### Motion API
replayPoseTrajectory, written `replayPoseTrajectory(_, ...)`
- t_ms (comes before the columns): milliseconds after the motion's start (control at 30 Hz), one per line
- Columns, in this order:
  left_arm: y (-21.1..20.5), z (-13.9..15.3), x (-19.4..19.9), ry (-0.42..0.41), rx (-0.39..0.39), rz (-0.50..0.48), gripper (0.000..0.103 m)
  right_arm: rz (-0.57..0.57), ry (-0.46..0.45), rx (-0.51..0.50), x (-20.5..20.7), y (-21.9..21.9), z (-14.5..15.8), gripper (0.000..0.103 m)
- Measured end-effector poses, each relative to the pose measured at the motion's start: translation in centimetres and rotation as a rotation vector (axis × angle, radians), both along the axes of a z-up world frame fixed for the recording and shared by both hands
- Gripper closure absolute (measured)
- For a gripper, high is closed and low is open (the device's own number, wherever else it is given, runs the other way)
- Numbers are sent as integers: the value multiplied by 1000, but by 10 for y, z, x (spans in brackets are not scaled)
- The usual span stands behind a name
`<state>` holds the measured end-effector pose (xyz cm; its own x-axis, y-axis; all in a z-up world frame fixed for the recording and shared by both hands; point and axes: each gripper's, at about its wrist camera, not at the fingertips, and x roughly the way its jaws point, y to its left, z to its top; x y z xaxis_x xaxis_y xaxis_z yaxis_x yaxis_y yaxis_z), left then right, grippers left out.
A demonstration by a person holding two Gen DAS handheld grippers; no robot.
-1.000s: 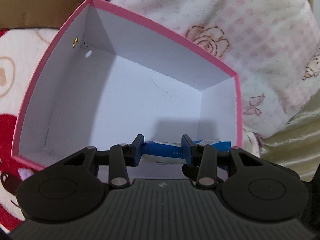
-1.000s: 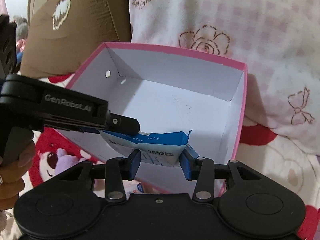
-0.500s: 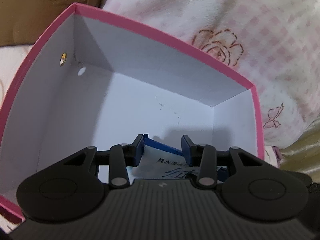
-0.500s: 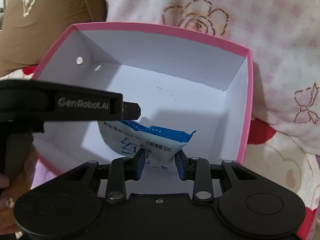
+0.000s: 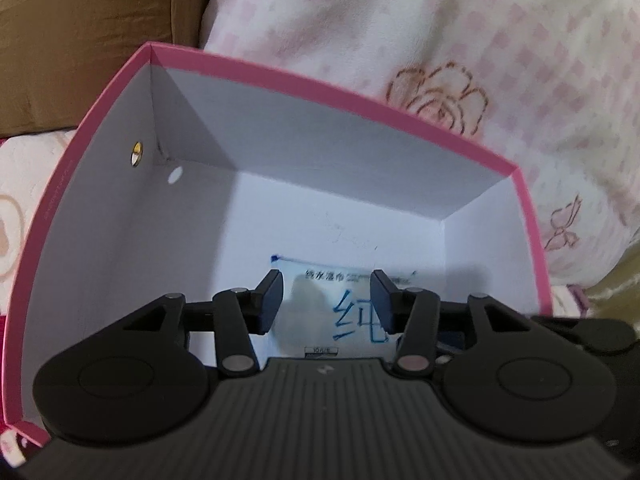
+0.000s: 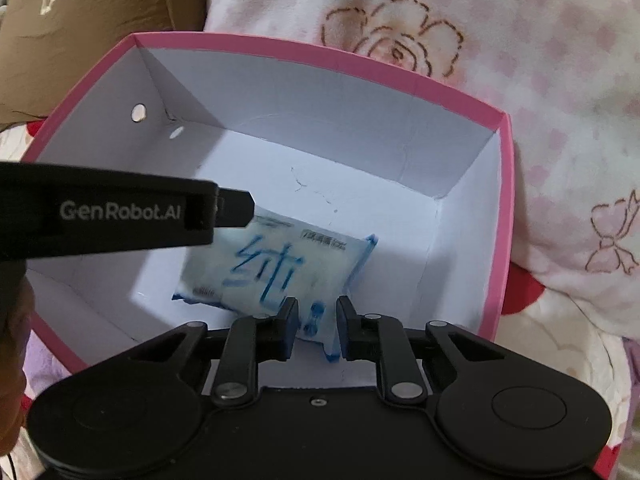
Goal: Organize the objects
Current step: 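Lower the pack into the pink box and open the right gripper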
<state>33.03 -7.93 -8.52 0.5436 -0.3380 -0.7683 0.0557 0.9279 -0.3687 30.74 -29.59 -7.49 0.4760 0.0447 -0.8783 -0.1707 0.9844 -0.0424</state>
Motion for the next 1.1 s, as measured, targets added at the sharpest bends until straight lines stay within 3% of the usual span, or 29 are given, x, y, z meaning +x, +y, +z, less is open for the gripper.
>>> replayPoseTrajectory(133, -4, -6, 2, 32, 64, -10, 56, 37, -67, 39, -12, -7, 11, 81)
replayPoseTrajectory(400, -24, -17, 16, 170, 164, 9, 60, 103, -92, 83, -27, -24, 25, 77)
replayPoseTrajectory(533, -27, -22, 24, 249, 119, 31, 63, 125, -102, 85, -34, -24, 26, 77)
replayPoseTrajectory(600, -31, -20, 23, 249, 115, 13, 71, 129, -102, 90, -35, -24, 25, 77)
replayPoseTrajectory(767, -47, -23, 13, 245, 69, -69, 80, 123, -105, 88, -38, -24, 20, 77)
replayPoseTrajectory(900, -51, -20, 5, 225, 80, -69, 80, 117, -112, 85, -43, -29, 20, 76)
replayPoseTrajectory(1100, -41, -1, -13, 212, 30, -82, 80, 117, -118, 112, -51, -33, 26, 75)
